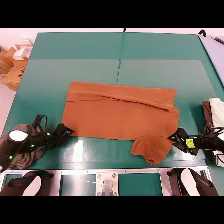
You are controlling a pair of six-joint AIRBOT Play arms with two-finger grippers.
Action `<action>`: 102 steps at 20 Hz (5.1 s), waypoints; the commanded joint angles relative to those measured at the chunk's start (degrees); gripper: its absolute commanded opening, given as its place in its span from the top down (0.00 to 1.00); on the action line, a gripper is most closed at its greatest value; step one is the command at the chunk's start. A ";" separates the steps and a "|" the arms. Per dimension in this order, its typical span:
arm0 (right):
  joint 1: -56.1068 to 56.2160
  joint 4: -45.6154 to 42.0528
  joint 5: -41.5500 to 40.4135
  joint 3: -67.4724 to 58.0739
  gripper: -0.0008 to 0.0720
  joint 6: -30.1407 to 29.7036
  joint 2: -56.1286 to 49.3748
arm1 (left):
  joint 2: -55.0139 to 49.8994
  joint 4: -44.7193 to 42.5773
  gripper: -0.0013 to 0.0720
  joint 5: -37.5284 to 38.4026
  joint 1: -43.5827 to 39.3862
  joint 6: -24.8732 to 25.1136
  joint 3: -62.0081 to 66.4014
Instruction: Fold the shirts.
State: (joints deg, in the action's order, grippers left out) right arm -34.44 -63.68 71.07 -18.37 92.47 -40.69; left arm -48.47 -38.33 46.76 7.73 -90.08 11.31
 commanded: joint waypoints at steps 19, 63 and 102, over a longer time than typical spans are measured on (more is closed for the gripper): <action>-0.02 -6.12 8.15 -0.59 0.28 6.99 0.00 | -3.98 13.09 0.95 -18.34 -16.96 6.14 -1.31; -0.07 -8.44 12.59 -14.84 0.96 4.00 -0.94 | 8.61 -16.94 0.95 14.36 -16.96 -14.71 12.74; 0.66 9.84 1.38 -59.12 0.17 -22.08 -52.22 | -43.15 -25.75 0.07 20.70 -7.98 -5.66 76.94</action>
State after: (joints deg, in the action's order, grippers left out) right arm -30.46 -51.27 68.10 -76.69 75.35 -91.29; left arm -91.48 -63.90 59.70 -2.31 -96.86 83.85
